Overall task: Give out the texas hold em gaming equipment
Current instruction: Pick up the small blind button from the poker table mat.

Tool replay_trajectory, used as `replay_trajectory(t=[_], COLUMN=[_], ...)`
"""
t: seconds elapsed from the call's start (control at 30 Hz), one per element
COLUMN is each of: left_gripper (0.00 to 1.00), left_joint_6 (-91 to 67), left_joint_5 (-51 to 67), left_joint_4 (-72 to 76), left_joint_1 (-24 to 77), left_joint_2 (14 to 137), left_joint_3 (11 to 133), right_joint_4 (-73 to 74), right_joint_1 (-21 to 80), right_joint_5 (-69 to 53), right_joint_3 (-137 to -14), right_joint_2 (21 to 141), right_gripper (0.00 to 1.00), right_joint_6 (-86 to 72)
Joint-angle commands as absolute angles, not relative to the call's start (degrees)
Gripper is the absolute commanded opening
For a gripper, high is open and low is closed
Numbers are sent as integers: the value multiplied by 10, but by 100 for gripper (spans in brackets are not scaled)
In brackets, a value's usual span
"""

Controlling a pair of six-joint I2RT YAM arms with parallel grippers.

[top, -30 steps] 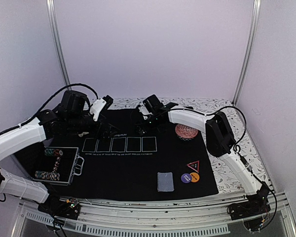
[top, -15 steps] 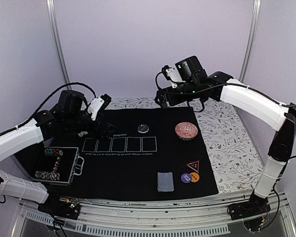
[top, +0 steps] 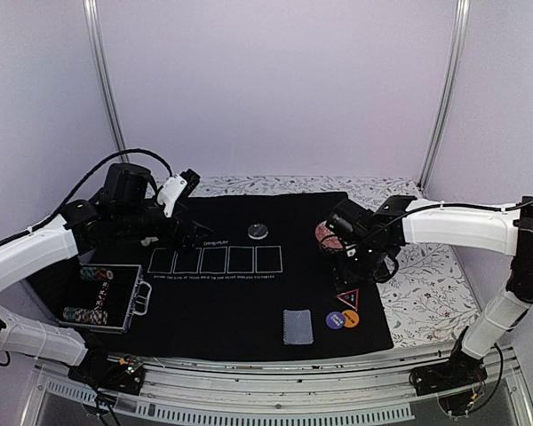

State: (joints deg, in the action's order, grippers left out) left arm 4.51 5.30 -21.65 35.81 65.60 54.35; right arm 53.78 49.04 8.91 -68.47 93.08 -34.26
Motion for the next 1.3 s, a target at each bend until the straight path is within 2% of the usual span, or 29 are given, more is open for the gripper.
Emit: replay_trajectory(t=[0.0, 0.17, 0.37, 1.27], left_gripper=[98, 98, 98, 98], left_joint_6=[48, 50, 51, 51], left_joint_5=[56, 55, 57, 56], left_joint_4=[-205, -205, -205, -208], left_joint_1=[356, 356, 356, 356], left_joint_2=[655, 650, 648, 643], left_joint_3=[535, 529, 526, 525], right_joint_4=[555, 584, 574, 514], right_joint_1=[553, 601, 612, 576], right_joint_5=[84, 76, 53, 71], right_joint_3=[-685, -713, -712, -661], right_joint_2=[947, 1020, 1049, 1092], right_gripper=[80, 79, 68, 63], right_joint_6=[-399, -392, -367, -337])
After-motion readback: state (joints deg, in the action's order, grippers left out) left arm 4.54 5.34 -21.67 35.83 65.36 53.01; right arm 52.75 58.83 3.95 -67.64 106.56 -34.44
